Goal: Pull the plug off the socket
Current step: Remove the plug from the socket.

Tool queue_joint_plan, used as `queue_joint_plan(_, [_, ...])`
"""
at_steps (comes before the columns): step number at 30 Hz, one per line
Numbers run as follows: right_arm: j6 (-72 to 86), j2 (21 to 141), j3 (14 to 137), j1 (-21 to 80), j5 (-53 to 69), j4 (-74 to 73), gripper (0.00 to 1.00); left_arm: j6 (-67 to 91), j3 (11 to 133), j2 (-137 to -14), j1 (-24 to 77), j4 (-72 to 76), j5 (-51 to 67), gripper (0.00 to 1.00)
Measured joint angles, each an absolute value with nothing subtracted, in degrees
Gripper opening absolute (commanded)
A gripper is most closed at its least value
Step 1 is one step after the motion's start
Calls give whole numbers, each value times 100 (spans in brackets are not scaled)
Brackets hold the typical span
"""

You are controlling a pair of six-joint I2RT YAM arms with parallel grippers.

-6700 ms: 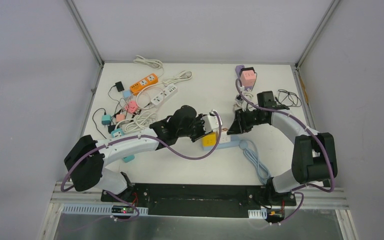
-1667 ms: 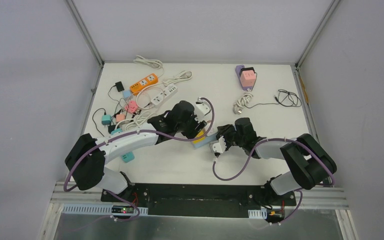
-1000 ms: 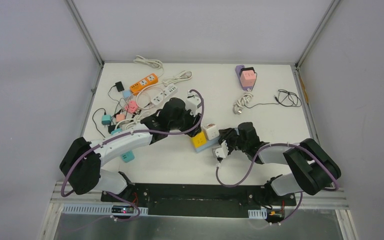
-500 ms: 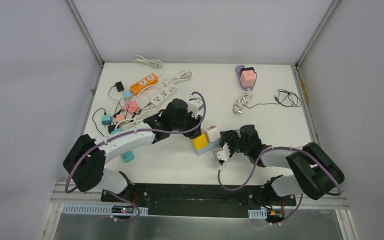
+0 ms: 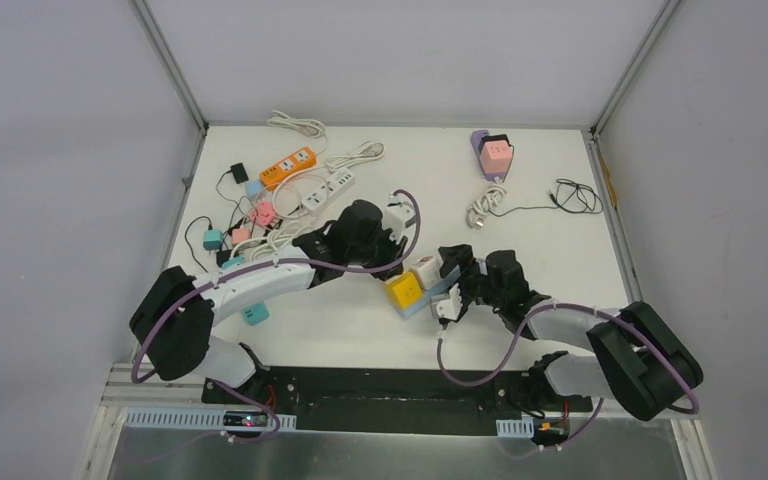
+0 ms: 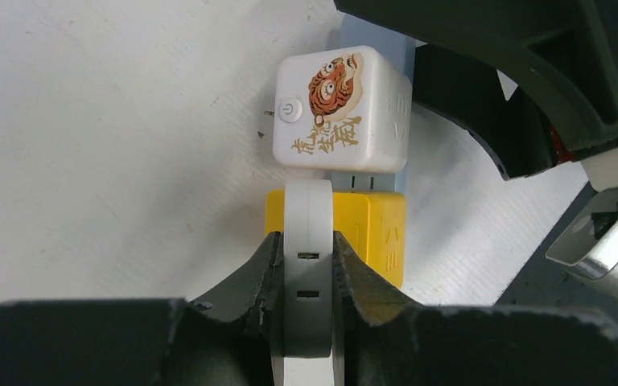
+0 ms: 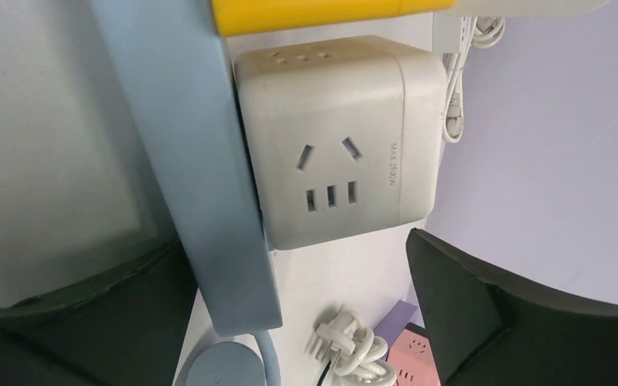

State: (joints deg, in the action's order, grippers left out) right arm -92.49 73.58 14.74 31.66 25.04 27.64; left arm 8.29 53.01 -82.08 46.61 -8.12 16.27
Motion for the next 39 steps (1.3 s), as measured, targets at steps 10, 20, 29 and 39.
queue_joint_plan(10, [-8676,5894,1435,3092,2434,1264,100,360,5251,-8042,5203,-812,976,0])
queue_joint_plan(20, [-7260,3579,2158,2700,2665,-2130,100,185,5146,-7898,5498,-709,508,0])
queue_joint_plan(29, [-4051,5089,3850,1192,3424,-2648,96,97,4950,-7762,5835,-454,165,0])
queue_joint_plan(39, [-725,6947,5107,744,4762,-2788,16,30,4829,-7686,6082,-294,-115,0])
